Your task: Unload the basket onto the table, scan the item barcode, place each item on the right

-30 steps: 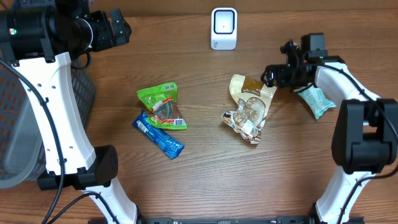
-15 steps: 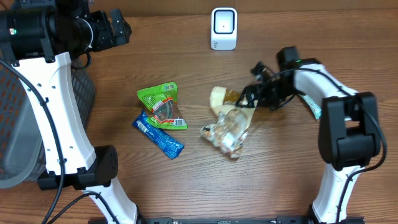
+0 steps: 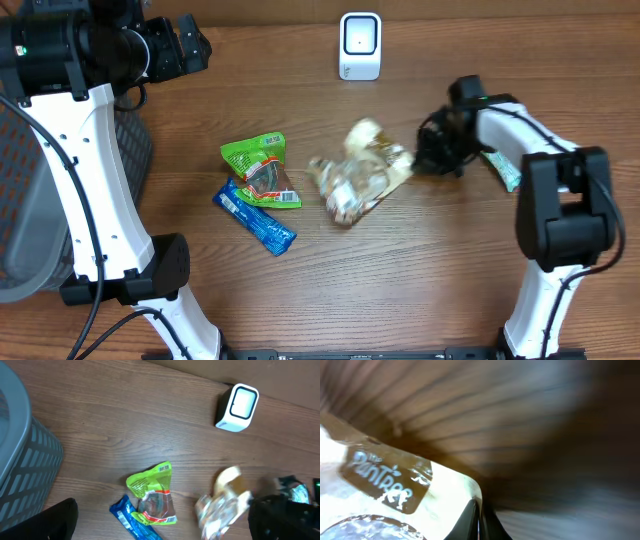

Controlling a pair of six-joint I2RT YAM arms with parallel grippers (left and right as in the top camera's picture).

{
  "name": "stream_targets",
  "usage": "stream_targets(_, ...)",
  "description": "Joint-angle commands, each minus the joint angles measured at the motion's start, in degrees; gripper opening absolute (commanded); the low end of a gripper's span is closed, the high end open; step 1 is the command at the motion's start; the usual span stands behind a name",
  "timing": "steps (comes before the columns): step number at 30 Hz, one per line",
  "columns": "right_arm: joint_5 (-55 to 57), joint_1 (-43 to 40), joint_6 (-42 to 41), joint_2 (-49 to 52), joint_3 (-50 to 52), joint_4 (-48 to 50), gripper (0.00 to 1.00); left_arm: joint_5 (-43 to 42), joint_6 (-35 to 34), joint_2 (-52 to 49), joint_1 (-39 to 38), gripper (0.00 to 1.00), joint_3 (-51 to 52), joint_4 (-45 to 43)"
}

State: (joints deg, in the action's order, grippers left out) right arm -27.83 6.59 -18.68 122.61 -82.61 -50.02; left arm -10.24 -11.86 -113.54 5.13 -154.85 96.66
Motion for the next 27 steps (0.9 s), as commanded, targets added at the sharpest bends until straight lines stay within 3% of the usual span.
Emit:
stream_targets(1, 9.2, -4.92, -9.79, -3.67, -0.76, -4.85, 0.04, 0.35, 0.26, -0.48, 0.11, 1.0, 0.0, 0.0)
stream_targets(7, 10.25, -3.58, -0.55, -4.0, -0.74, -17.9, 0.05, 0.33, 0.26, -0.46, 0.11, 1.0, 0.0, 0.0)
stream_targets(8, 10.29, -3.17, 0.11, -4.0, -0.74, -19.04, 0.09, 0.35, 0.26, -0.48, 0.11, 1.0, 0.0, 0.0)
stream_targets(10, 11.43, -2.12, 1.4, -4.52, -0.79, -22.08, 0.27, 0.35, 0.26, -0.46, 0.11, 1.0, 0.0, 0.0)
stream_targets(12, 12.81, -2.16, 1.42, -5.57, -1.46, -22.82, 0.37, 0.33, 0.26, -0.48, 0.11, 1.0, 0.0, 0.0)
stream_targets(17, 13.35, -2.97, 7.96, -9.86, -9.94, -28.22, 0.49, 0.35, 0.26, -0.46, 0.11, 1.0, 0.0, 0.0)
stream_targets(19, 14.47, -2.84, 11.85, -11.39, -14.95, -29.38, 0.59, 0.35, 0.26, -0.46, 0.11, 1.0, 0.0, 0.0)
stream_targets(21, 17.29, -2.58, 14.75, -11.93, -19.63, -27.21, 0.86, 0.33, 0.26, -0.46, 0.11, 1.0, 0.0, 0.0)
stream_targets(23, 18.34, -2.58, 18.73, -11.91, -20.55, -18.4, 1.0, 0.33, 0.26, -0.46, 0.11, 1.0, 0.0, 0.0)
stream_targets(27, 7.5, -2.01, 32.68, -8.98, -19.82, -7.23, 1.0, 0.35, 0.26, -0.48, 0.11, 1.0, 0.0, 0.0)
